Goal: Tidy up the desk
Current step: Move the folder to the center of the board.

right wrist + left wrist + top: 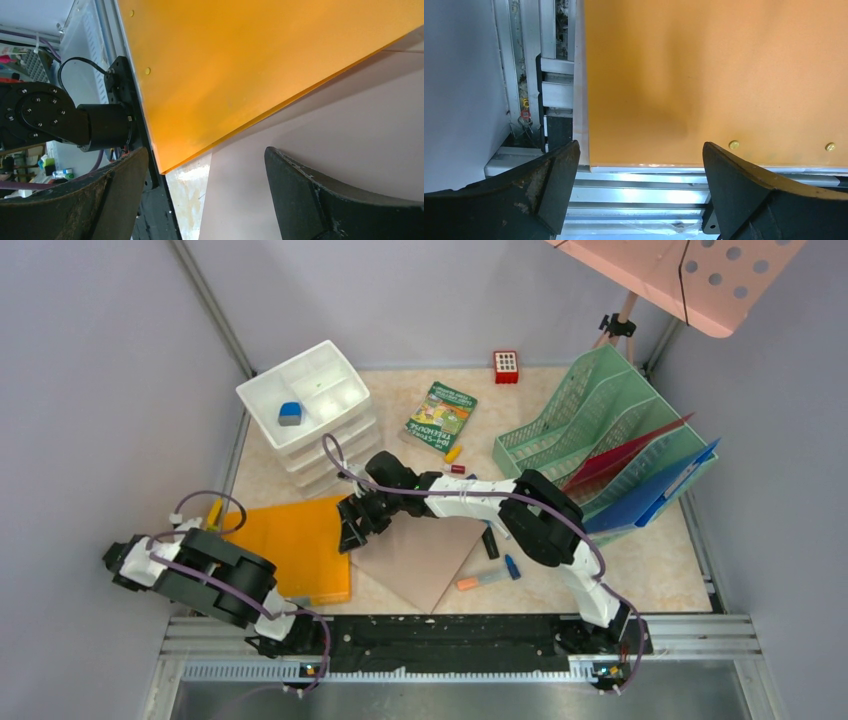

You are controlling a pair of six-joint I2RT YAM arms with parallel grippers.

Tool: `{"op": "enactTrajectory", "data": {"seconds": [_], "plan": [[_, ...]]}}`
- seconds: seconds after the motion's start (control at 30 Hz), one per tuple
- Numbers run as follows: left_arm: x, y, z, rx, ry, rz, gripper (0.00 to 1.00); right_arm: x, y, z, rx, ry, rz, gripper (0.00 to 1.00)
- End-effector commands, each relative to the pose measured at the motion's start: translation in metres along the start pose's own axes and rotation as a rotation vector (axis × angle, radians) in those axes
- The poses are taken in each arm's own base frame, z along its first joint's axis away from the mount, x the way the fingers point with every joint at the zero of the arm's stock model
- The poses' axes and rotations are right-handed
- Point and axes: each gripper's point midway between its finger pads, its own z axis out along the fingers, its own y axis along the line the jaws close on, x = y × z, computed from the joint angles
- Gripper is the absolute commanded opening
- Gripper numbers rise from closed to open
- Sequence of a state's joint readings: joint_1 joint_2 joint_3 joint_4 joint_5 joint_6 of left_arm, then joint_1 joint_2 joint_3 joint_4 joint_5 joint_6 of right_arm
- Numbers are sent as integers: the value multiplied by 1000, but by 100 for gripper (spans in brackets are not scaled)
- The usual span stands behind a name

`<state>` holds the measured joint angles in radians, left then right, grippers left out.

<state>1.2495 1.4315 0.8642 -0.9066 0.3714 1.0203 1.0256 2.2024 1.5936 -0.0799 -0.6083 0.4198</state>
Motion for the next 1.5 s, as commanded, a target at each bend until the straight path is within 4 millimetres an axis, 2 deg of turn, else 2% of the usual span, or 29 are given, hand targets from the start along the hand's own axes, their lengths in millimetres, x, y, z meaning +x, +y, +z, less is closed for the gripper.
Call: {"op": "enactTrajectory", "data": {"seconds": [0.0,0.27,0.6,0.9,1.13,1.3,1.43,1.47], "plan": [[-1,-4,4,47,-15,2,98,-2,10,4,-15,14,-28,86],[5,-4,16,90,1,-12,98,-3,13,4,-29,15,-26,86],[15,-27,18,160,7,12,96,-4,18,9,-68,22,10,86],[20,-40,16,164,1,33,95,6,1,19,-70,38,118,86],[24,-53,14,188,-12,64,95,5,-1,17,-135,22,210,84],[27,-59,14,192,-13,82,95,2,1,13,-216,-2,299,78],[28,-63,13,190,-22,92,95,0,5,12,-240,-1,316,70],[27,-65,11,191,-31,98,94,0,8,11,-260,-1,322,65]]}}
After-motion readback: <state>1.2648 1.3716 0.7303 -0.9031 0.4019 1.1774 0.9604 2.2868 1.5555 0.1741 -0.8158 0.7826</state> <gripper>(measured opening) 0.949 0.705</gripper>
